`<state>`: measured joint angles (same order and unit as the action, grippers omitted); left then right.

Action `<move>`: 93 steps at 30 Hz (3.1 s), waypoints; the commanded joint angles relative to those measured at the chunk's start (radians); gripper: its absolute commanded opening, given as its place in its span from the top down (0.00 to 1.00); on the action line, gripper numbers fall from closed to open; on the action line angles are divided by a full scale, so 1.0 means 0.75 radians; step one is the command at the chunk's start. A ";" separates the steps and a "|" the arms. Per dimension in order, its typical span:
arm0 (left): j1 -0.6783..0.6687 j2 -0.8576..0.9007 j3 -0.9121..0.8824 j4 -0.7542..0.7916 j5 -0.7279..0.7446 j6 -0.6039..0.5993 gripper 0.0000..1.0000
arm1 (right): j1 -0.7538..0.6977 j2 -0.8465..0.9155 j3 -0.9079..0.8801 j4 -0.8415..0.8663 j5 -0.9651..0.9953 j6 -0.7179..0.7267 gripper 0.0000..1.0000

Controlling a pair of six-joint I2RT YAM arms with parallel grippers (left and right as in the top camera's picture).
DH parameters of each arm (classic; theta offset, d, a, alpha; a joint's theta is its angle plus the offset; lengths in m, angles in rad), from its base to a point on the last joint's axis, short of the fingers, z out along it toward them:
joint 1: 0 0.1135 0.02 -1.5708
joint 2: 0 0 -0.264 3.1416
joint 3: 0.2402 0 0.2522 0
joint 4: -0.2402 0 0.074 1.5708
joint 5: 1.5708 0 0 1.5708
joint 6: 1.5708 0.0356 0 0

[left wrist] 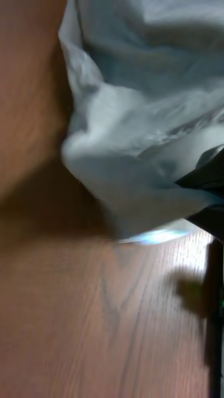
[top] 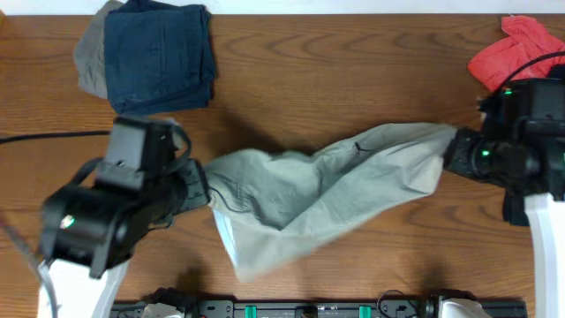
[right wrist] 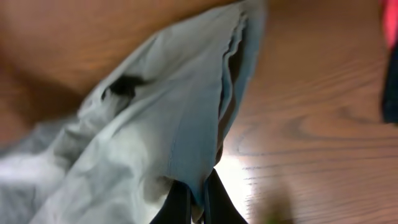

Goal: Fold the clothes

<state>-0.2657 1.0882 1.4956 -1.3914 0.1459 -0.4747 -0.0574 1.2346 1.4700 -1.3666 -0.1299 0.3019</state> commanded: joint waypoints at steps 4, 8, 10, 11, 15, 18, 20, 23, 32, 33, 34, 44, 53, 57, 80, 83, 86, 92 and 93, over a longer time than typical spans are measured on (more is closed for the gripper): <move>-0.001 -0.010 0.210 -0.064 -0.036 0.008 0.94 | -0.021 -0.101 0.142 -0.043 0.074 -0.041 0.94; -0.001 -0.002 0.217 -0.089 -0.036 0.008 0.94 | -0.021 -0.125 0.141 -0.070 0.099 -0.040 0.95; -0.001 0.014 0.217 -0.110 -0.036 0.007 0.94 | -0.021 -0.122 0.140 -0.089 0.108 -0.040 0.99; -0.001 0.024 0.217 -0.121 -0.036 0.008 0.94 | -0.021 -0.122 0.139 -0.094 0.108 -0.040 0.99; -0.001 0.066 0.217 -0.144 -0.037 0.009 0.94 | -0.021 -0.122 0.139 -0.086 0.108 -0.035 0.99; -0.001 0.103 0.217 -0.148 -0.060 0.012 0.94 | -0.021 -0.120 0.139 -0.067 0.108 -0.034 0.99; -0.001 0.133 0.216 -0.147 -0.103 0.012 0.94 | -0.022 -0.120 0.139 -0.056 0.114 -0.034 0.99; -0.001 0.192 0.212 -0.122 -0.142 0.012 0.94 | -0.021 -0.119 0.139 -0.047 0.172 0.004 0.99; -0.001 0.485 0.174 0.125 -0.141 0.012 0.94 | -0.022 -0.055 0.096 0.020 0.214 0.025 0.99; -0.001 0.528 0.174 0.149 -0.141 0.012 0.94 | -0.022 -0.042 0.078 0.047 0.219 0.026 0.99; -0.001 0.572 0.174 0.173 -0.141 0.012 0.94 | -0.022 -0.029 0.061 0.074 0.230 0.027 0.99; 0.033 0.980 0.174 0.392 -0.090 0.017 0.94 | -0.083 0.216 -0.086 0.221 0.343 0.239 0.99; -0.040 1.084 0.174 0.239 0.100 0.018 0.94 | -0.184 0.445 -0.124 0.340 0.347 0.245 0.99; -0.116 1.082 0.173 0.137 0.100 0.017 0.94 | -0.248 0.493 -0.124 0.368 0.338 0.239 0.98; -0.478 1.083 -0.084 0.037 0.110 -0.052 0.94 | -0.306 0.514 -0.124 0.348 0.337 0.179 0.01; -0.495 1.083 -0.128 0.036 0.110 -0.053 0.93 | -0.306 0.514 -0.124 0.349 0.312 0.164 0.01; -0.517 1.083 -0.162 0.041 0.110 -0.052 0.73 | -0.306 0.515 -0.124 0.361 0.228 0.108 0.01; -0.535 1.083 -0.169 0.041 0.111 -0.053 0.54 | -0.297 0.516 -0.133 0.350 0.217 0.104 0.01; -0.535 1.083 -0.169 0.041 0.122 -0.052 0.53 | -0.298 0.516 -0.140 0.352 0.217 0.105 0.01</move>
<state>-0.6662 1.9076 1.3685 -1.3548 0.2329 -0.5091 -0.2802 1.6165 1.3785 -1.1023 0.0460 0.4004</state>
